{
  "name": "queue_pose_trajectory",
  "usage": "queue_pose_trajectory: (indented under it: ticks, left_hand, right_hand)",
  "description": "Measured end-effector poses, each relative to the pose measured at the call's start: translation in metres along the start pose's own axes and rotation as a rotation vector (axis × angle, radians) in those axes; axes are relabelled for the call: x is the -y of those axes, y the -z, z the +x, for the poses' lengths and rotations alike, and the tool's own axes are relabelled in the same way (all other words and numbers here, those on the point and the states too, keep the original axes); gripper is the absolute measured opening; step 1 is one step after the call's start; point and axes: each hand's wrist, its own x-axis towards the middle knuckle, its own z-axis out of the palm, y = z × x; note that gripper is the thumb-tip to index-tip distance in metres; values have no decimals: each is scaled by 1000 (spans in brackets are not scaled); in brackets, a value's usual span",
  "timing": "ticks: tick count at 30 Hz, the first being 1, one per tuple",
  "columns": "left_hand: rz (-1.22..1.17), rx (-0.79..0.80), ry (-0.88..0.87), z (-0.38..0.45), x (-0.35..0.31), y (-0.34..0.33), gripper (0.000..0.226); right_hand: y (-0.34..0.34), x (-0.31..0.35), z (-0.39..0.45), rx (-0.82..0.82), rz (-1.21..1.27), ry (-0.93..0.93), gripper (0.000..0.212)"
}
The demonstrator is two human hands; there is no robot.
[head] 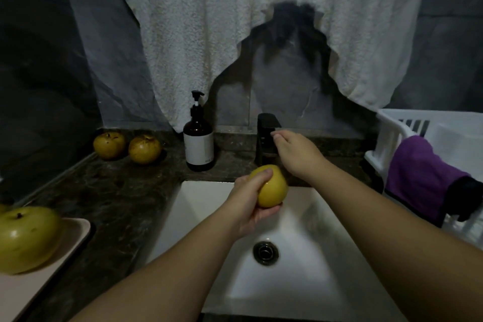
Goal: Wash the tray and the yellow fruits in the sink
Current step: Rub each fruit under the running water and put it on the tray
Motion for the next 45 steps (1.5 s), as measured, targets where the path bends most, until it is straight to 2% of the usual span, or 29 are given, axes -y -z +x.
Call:
queue_pose_trajectory:
  ticks: [6, 11, 17, 20, 22, 24, 25, 26, 27, 29, 30, 31, 32, 34, 36, 37, 39, 40, 41, 43, 45]
  left_hand:
    - [-44, 56, -11, 2, -2, 0, 38]
    - [-52, 50, -17, 6, -1, 0, 48]
    - [-70, 50, 27, 11, 2, 1, 35]
    - [-71, 45, 31, 14, 2, 2, 37]
    - [-64, 39, 26, 16, 3, 4, 39]
    - [-44, 25, 19, 16, 3, 5, 43]
    - [-29, 13, 8, 17, 4, 5, 45]
    - [-4, -1, -7, 19, 5, 7, 46]
    - [25, -8, -24, 19, 6, 7, 45]
    - [136, -29, -66, 21, 7, 9, 36]
    - [219, -45, -86, 22, 8, 10, 33]
    - [287, -58, -92, 22, 9, 9, 35]
    - [321, -65, -76, 22, 10, 9, 41]
    - [250, -40, 20, 21, 9, 9, 51]
    - [217, -16, 49, 19, 8, 11, 50]
    - [293, -33, 1, 20, 9, 12, 47]
    - [497, -64, -138, 25, 12, 14, 42]
    - [515, -70, -158, 24, 13, 14, 40]
    - [470, -53, -126, 23, 12, 14, 40]
    - [316, -21, 19, 18, 6, 13, 48]
    - [330, -40, 20, 19, 8, 13, 52]
  right_hand:
    - [-3, 4, 8, 17, 16, -48, 46]
    - [-2, 6, 10, 29, 15, -31, 47]
    - [1, 3, 19, 55, 53, -13, 51]
    - [0, -1, 20, 70, 122, -25, 54]
    - [-2, -3, 18, 39, 252, -30, 49]
    - [-8, -7, 9, -51, 334, -121, 39]
    - [-12, -12, 2, -85, 317, -227, 41]
    - [-18, -17, -7, -66, 304, -357, 50]
    - [-24, -22, -18, 28, 334, -488, 64]
    - [-36, -29, -40, 366, 537, -687, 89]
    - [-40, -31, -47, 472, 656, -726, 96]
    - [-43, -31, -51, 501, 732, -726, 95]
    - [-46, -33, -53, 461, 751, -680, 88]
    - [-52, -36, -53, 275, 660, -473, 65]
    - [-57, -39, -55, 188, 575, -301, 49]
    - [-60, -40, -56, 207, 588, -312, 48]
    - [-62, -39, -58, 263, 694, -465, 58]
    - [-64, -38, -58, 252, 736, -512, 61]
    - [-65, -36, -58, 222, 743, -513, 60]
    - [-70, -36, -57, 130, 630, -361, 52]
    - [-71, -36, -59, 142, 638, -363, 46]
